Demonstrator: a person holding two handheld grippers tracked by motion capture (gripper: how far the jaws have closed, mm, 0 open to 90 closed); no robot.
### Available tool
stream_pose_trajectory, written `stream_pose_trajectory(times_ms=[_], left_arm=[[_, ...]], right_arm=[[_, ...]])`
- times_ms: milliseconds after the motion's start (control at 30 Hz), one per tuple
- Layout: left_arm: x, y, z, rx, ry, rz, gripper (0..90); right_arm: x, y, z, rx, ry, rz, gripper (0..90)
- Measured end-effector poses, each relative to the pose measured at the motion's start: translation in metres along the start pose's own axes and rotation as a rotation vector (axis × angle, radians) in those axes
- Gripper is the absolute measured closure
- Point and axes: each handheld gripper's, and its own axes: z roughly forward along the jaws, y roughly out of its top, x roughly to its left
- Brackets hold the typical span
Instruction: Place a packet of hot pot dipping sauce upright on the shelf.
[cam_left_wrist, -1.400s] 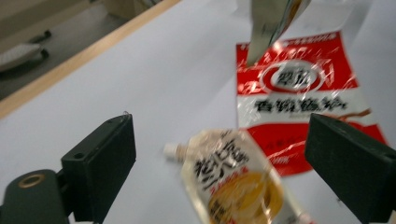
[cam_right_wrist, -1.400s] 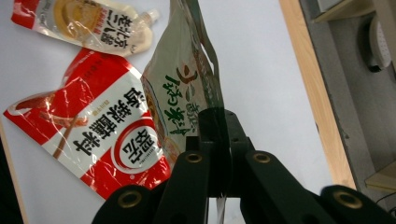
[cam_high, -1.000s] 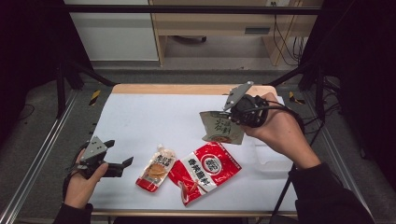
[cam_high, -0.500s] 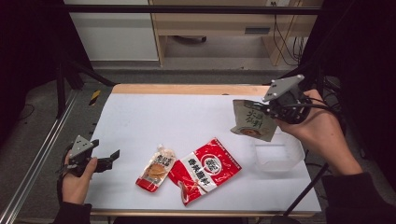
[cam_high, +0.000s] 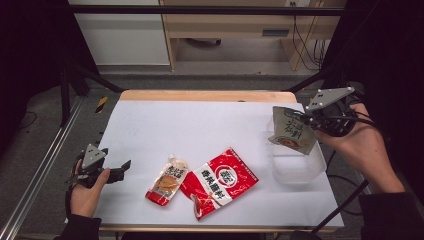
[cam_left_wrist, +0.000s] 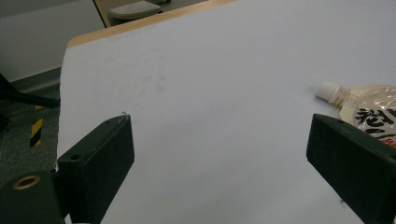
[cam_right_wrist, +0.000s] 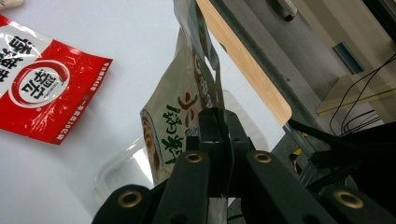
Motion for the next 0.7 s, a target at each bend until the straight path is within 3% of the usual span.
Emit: stream_pose_trajectory(times_ms=[300,467,700], left_arm=[[0.003,-0.001,0.001,0.001,0.0,-0.018,7.8],[0.001,0.0,-0.001,0.0,0.001,0.001,7.7],[0.001,0.0,-0.003,-0.007,0.001,-0.005,7.7]], right_arm=[[-0.007,-0.002,0.005,-0.008,-0.004,0.025,90.0],[-0.017,-0.003,0.01,0.014,-0.012,0.026,90.0],[-0.025,-0.002,0.017,0.008,-0.021,0.044,90.0]])
